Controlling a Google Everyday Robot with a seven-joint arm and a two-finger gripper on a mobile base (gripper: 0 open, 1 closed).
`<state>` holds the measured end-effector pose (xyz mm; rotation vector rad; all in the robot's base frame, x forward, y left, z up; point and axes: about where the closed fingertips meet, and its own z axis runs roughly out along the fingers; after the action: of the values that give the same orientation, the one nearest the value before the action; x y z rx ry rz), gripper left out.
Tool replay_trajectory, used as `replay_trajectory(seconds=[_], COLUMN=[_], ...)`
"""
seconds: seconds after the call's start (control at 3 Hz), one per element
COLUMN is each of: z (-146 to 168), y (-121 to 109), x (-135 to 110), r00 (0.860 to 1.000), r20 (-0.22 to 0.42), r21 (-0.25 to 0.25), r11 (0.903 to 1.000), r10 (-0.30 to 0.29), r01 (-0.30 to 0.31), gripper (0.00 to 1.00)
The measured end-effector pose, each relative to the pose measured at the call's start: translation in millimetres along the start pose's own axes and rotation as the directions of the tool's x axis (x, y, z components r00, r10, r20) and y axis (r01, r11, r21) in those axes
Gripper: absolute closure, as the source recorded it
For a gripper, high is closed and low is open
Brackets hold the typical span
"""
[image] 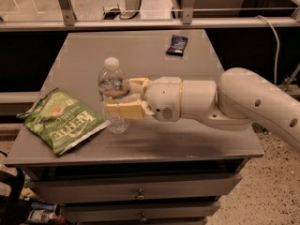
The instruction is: Move water bottle near green jalapeno chip bag
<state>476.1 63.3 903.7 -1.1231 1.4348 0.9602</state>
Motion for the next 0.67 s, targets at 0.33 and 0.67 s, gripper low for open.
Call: replay_trajectory(seconds=[0.33, 0.67], z=[0.1, 0.1], y=[0.1, 0.1], x=[0.0, 0.0], r00=[1.000, 1.000], r20=[0.000, 0.000], r21=[0.000, 0.000], r11=[1.0000, 1.0000], r10=[0.000, 0.000], r01=[0.000, 0.000], gripper=[0.98, 0.75])
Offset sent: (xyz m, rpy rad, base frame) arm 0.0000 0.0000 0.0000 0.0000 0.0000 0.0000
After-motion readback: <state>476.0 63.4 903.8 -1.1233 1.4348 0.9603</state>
